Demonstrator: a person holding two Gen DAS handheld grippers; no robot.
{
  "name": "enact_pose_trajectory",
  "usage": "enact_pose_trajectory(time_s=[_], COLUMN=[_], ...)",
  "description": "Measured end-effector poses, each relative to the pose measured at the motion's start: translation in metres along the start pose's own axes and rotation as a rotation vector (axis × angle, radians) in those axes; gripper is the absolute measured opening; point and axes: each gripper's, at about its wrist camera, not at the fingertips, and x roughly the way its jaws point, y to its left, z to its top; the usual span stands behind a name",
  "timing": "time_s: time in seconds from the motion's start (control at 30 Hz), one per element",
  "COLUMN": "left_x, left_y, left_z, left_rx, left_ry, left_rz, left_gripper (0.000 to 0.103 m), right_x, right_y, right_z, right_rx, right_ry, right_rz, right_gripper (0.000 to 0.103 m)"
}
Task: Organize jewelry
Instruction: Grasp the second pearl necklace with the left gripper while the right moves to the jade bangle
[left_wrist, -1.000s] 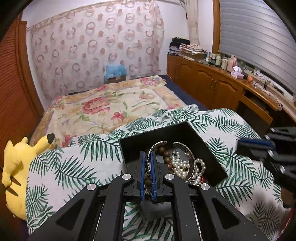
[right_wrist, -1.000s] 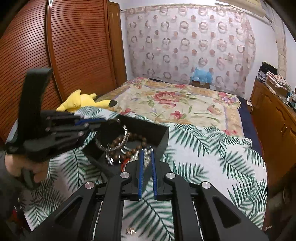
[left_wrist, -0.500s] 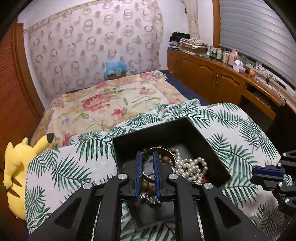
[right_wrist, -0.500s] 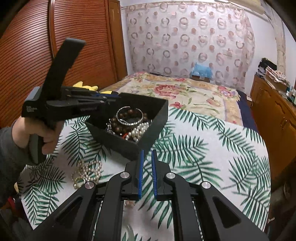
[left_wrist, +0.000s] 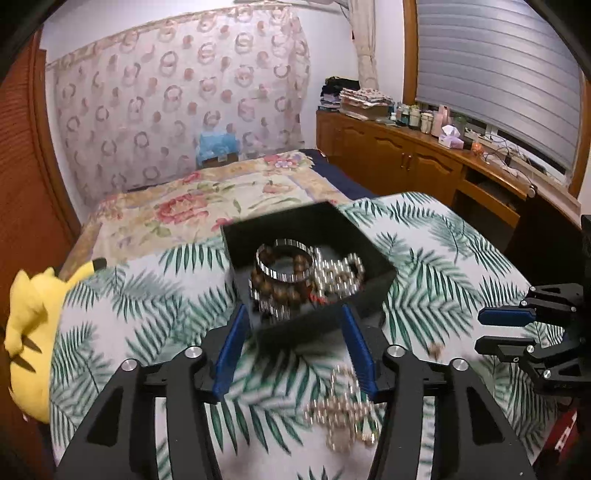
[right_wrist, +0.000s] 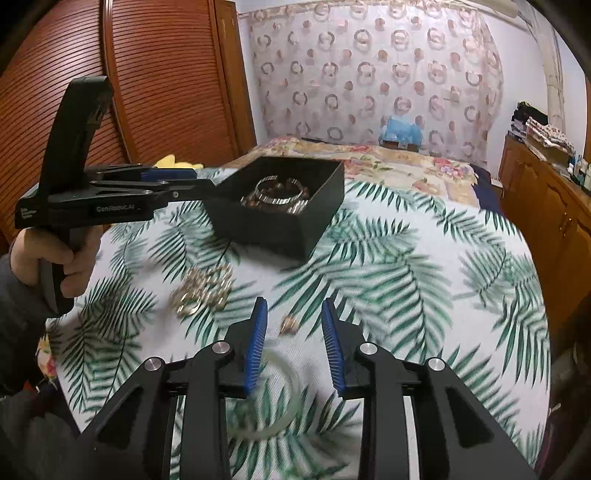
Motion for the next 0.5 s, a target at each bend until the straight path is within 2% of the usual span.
enact_pose_trajectory(time_s=[0.17, 0.37, 0.43, 0.5], left_x=[-0.004, -0.012, -0.012, -0.011], left_y=[0.003, 0.004, 0.004, 0.003], left_z=[-0.027, -0.056, -0.061, -0.066], left_rx=[-0.018, -0.039, -0.043, -0.045], left_ry=[0.037, 0.081, 0.093, 0.105], left_rz=[-0.008, -0.029, -0.037, -0.045], left_gripper=[0.055, 0.054, 0.05, 0.04], right_x=[-0.003, -0.001, 0.0, 0.002], right_y=[0.012, 0.019, 0.02, 0.021], right_z=[-0.021, -0.037, -0.039, -0.043], right_rx=[-0.001, -0.01, -0.013, -0.013], right_ry=[0.022, 0.054, 0.063, 0.075], right_rz=[-0.017, -0.057, -0.065, -0.073], right_gripper=[0.04, 0.041, 0.041, 0.041])
